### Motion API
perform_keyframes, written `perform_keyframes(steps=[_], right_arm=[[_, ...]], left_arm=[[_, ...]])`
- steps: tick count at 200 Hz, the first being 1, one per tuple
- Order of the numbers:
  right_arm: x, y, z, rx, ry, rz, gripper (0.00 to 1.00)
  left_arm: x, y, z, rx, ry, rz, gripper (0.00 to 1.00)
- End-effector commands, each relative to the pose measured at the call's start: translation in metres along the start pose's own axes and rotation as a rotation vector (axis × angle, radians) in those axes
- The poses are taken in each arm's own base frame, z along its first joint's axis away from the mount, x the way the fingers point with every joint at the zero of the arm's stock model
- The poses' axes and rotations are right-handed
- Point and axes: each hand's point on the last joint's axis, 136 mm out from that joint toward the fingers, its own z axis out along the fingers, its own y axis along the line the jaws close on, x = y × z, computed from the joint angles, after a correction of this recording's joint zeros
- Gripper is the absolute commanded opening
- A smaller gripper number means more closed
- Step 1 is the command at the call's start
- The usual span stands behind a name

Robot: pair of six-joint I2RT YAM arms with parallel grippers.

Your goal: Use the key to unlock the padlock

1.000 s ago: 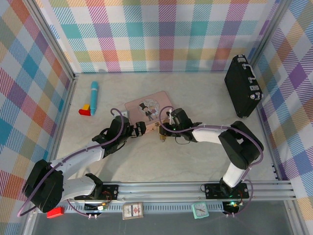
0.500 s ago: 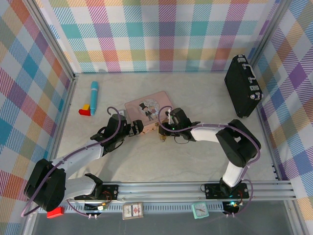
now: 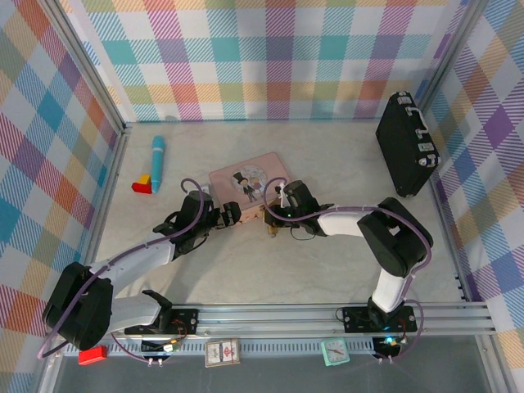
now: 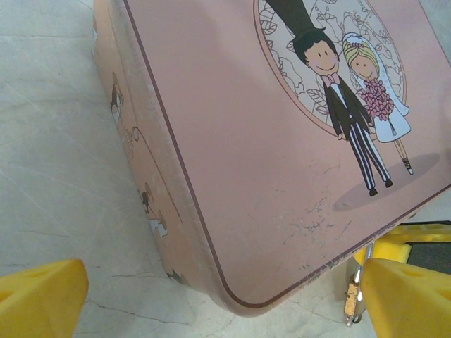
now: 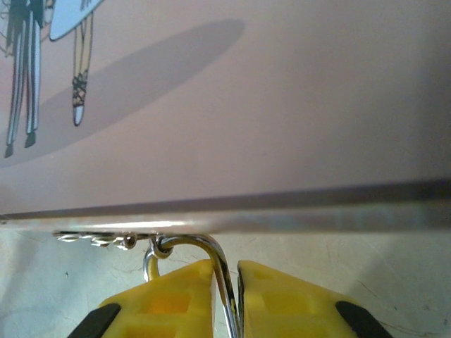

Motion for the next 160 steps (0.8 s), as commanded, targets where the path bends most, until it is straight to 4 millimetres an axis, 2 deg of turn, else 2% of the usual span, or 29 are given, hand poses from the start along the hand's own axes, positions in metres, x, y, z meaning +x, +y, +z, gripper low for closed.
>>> perform_keyframes(steps=[1, 60, 102, 136, 155, 160], right_arm=[[-0.004, 0.003, 0.004, -0.025, -0.004, -0.002, 0.16], [-0.004, 0.007, 0.005, -0.061, -0.018, 0.042, 0.08], [-0.005, 0.001, 0.005, -0.058, -0.076, 0.206, 0.00], [-0.006, -0.002, 0.007, -0.090, -0.133, 0.342, 0.00], [-0.005, -0.010, 0.007, -0.070, -0.171, 0.398, 0.00], [-0.009, -0.007, 0.006, -0.089, -0.192, 0.401, 0.00]], left_arm=[[-0.004, 0.001, 0.001, 0.011, -0.015, -0.021, 0.98], [-0.003, 0.002, 0.002, 0.009, -0.011, -0.028, 0.99], [-0.003, 0.003, 0.003, 0.006, -0.008, -0.034, 0.98], [-0.003, 0.004, 0.004, 0.000, -0.008, -0.036, 0.99], [-0.002, 0.006, 0.006, -0.006, -0.005, -0.036, 0.99], [-0.001, 0.006, 0.006, -0.008, -0.003, -0.035, 0.99]])
